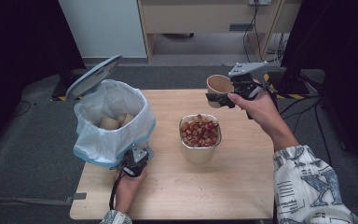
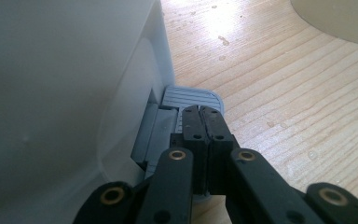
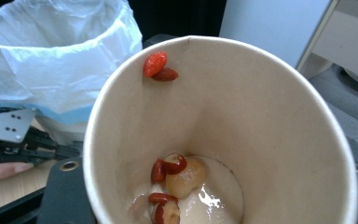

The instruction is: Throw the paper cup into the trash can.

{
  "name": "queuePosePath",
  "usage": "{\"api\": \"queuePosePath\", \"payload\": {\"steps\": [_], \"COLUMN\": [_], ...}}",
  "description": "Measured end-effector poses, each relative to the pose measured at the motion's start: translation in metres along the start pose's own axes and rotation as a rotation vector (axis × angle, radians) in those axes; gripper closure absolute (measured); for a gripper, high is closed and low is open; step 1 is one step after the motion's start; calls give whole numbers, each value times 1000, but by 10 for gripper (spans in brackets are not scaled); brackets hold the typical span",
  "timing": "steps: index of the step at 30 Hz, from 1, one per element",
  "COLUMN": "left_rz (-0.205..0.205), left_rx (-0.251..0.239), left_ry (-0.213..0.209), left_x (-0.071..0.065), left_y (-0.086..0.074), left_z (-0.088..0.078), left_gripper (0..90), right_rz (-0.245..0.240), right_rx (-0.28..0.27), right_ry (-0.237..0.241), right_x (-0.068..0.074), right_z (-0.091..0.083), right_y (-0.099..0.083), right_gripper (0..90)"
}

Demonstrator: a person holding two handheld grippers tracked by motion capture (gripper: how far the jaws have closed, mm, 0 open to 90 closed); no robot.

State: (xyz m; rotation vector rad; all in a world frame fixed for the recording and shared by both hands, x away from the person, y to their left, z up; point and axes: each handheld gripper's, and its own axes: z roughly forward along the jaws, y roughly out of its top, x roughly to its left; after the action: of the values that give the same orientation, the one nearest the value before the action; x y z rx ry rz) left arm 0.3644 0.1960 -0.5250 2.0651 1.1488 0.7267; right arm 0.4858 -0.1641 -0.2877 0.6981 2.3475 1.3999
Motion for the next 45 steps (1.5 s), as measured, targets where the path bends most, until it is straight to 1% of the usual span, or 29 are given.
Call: {"api": "queuePosePath", "payload": {"steps": [6,11,16,19,20,24,31,35,36,38,45], "left_rz": [1,-1,-2,-3,-2,-1,-3,-5,-4,0,4], "left_rx": [1,0,-1,-1,0,0,0,0,0,1,0], "left_ry": [1,-1,-1,-1,-1,-1,-2,-2,-1,0,3], "left_x": [0,0,0,0,0,0,0,0,0,0,0], "left_y": [0,0,0,0,0,0,0,0,0,0,0], "left_z": [0,0,0,0,0,0,0,0,0,0,0], "left_gripper": [886,886,886,886,886,886,885,885,885,885,885], "right_rz": [-13,-24,-24,-23,-23,-24,-6,0,-5,-10,-6], "right_rx": [12,17,27,25,24,26,20,14,14,15,11], "right_ry": [18,33,47,53,65,74,101,115,119,122,128], "right_x": [12,20,25,27,31,34,40,48,49,54,65], "right_z": [11,20,26,28,30,34,43,49,51,54,64], "right_y": [14,23,28,30,34,37,43,49,51,55,66], "right_gripper": [325,325,326,327,327,326,326,326,326,326,326]}}
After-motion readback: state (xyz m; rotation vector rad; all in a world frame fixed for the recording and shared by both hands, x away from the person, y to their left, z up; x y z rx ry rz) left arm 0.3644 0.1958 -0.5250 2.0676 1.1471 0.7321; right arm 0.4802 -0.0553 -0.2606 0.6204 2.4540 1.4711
